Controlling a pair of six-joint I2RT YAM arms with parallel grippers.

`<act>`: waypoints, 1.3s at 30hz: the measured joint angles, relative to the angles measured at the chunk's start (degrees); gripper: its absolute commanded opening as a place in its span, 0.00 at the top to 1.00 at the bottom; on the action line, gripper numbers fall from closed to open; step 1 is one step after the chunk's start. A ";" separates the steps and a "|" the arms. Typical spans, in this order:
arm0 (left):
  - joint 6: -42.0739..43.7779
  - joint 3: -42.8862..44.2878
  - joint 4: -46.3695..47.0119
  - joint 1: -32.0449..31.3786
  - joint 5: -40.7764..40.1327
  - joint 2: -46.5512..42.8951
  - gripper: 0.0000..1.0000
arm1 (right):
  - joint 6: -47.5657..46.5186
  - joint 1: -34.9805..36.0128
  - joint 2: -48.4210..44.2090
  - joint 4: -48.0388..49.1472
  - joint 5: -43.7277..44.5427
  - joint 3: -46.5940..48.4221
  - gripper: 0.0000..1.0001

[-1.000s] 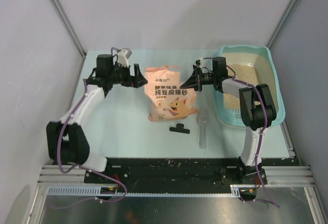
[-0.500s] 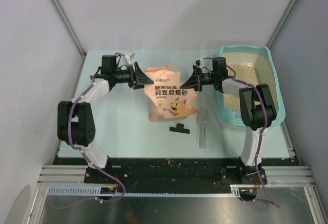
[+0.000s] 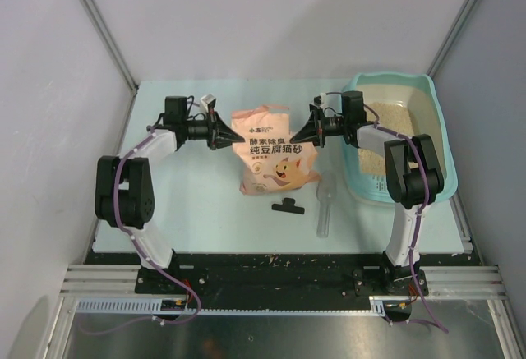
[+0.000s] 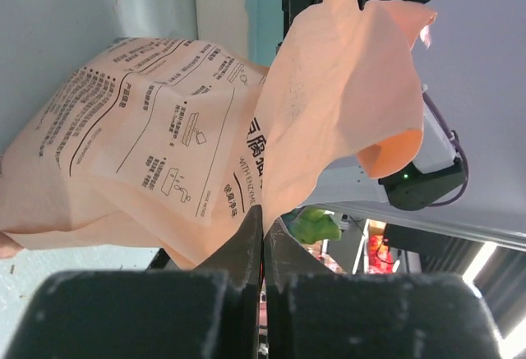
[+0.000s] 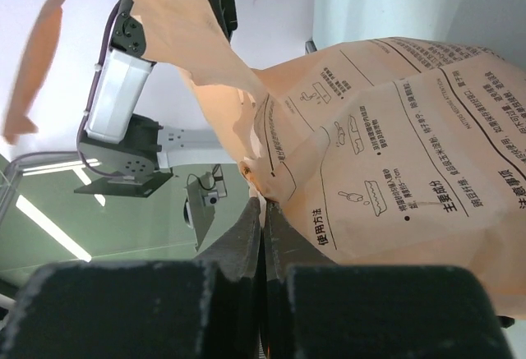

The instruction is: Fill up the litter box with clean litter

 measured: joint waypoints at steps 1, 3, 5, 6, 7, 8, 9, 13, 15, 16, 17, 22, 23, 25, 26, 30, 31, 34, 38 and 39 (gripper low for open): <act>-0.92 -0.11 -0.02 0.09 0.02 0.11 1.00 | -0.09 0.04 0.00 -0.02 -0.13 0.00 1.00; -2.36 -0.15 -0.02 0.20 0.00 0.39 0.78 | -0.42 0.17 0.00 0.00 -0.33 0.07 1.00; -1.95 -0.02 -0.11 0.48 -0.31 0.50 0.73 | -0.61 0.24 0.00 0.02 -0.50 0.13 1.00; -0.96 0.59 -0.52 0.92 -0.59 0.50 0.65 | -0.63 0.28 0.00 -0.04 -0.59 0.13 1.00; 0.61 1.60 -0.83 1.53 -0.92 0.50 0.60 | -0.66 0.28 0.00 -0.15 -0.63 0.13 1.00; 2.58 3.08 -1.16 2.19 -1.36 0.50 0.49 | -0.72 0.28 0.00 -0.26 -0.66 0.13 1.00; 5.46 4.74 -1.20 2.78 -2.16 0.15 0.43 | -0.72 0.28 0.00 -0.31 -0.72 0.13 1.00; 20.79 6.95 -2.05 4.00 -7.15 -7.04 0.25 | -0.61 0.55 0.00 -0.35 -0.85 0.13 1.00; 31.21 7.67 -4.50 3.39 -9.70 -11.93 0.21 | -0.61 0.55 0.00 -0.35 -0.85 0.13 1.00; 37.24 8.46 -5.97 2.36 -11.37 -14.38 0.19 | -0.61 0.55 0.00 -0.33 -0.83 0.13 1.00; 43.69 9.25 -7.30 0.74 -12.81 -16.52 0.15 | -0.61 0.55 0.00 -0.35 -0.83 0.13 1.00; 72.81 8.48 -11.76 -13.44 -20.81 -23.52 0.12 | -0.63 0.55 0.00 -0.37 -0.83 0.13 1.00; 77.96 7.76 -12.55 -16.13 -22.16 -23.85 0.12 | -0.63 0.55 0.00 -0.35 -0.83 0.13 1.00; 86.14 6.54 -14.05 -19.74 -24.37 -23.34 0.12 | -0.63 0.59 0.00 -0.35 -0.83 0.13 1.00; 90.97 6.29 -15.10 -21.05 -25.24 -22.29 0.13 | -0.63 0.59 0.00 -0.35 -0.85 0.13 1.00; 101.39 6.27 -16.65 -22.91 -27.85 -17.62 0.13 | -0.63 0.68 0.00 -0.35 -0.87 0.13 1.00; 103.30 6.27 -16.94 -23.21 -28.50 -16.41 0.14 | -0.63 0.70 0.00 -0.35 -0.90 0.13 1.00; 107.10 6.29 -17.44 -24.13 -30.01 -13.38 0.14 | -0.63 0.70 0.00 -0.35 -0.94 0.13 1.00; 109.92 6.51 -18.01 -25.03 -31.39 -9.77 0.15 | -0.63 0.70 0.00 -0.35 -1.07 0.13 1.00; 110.31 6.54 -18.05 -25.05 -31.80 -9.16 0.16 | -0.63 0.72 0.00 -0.35 -1.07 0.13 1.00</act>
